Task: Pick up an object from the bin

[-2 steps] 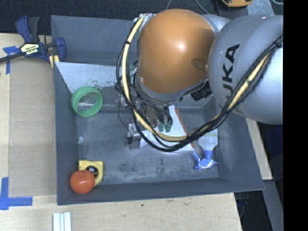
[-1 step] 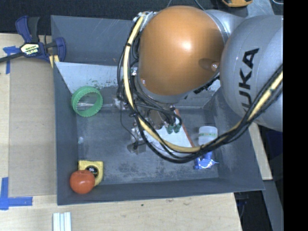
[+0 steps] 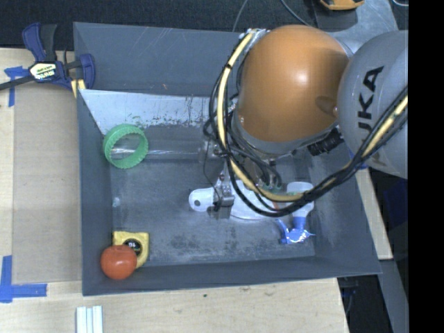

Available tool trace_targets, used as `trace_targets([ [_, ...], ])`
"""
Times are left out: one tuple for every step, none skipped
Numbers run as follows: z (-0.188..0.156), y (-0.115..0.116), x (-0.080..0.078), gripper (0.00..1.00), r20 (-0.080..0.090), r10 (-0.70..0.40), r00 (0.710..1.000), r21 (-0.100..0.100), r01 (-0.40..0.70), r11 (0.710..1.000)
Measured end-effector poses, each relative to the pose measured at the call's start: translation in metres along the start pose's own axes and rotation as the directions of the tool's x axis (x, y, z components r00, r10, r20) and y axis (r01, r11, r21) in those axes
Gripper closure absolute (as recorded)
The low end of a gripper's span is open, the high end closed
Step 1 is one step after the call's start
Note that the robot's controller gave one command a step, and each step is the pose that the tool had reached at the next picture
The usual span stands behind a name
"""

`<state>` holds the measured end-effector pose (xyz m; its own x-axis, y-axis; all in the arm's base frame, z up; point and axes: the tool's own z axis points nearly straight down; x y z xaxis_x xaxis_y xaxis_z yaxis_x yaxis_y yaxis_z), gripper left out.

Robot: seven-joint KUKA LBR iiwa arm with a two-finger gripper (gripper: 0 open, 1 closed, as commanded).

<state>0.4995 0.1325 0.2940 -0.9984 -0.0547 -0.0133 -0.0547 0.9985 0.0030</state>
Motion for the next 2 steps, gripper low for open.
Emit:
trace_targets([
  [0.024,-0.056,-0.045,0.0,0.005,-0.088,0.996,0.002,0.088,0.996],
  [0.198,0.003,-0.075,0.0,0.001,-0.089,0.996,0.001,0.089,0.996],
])
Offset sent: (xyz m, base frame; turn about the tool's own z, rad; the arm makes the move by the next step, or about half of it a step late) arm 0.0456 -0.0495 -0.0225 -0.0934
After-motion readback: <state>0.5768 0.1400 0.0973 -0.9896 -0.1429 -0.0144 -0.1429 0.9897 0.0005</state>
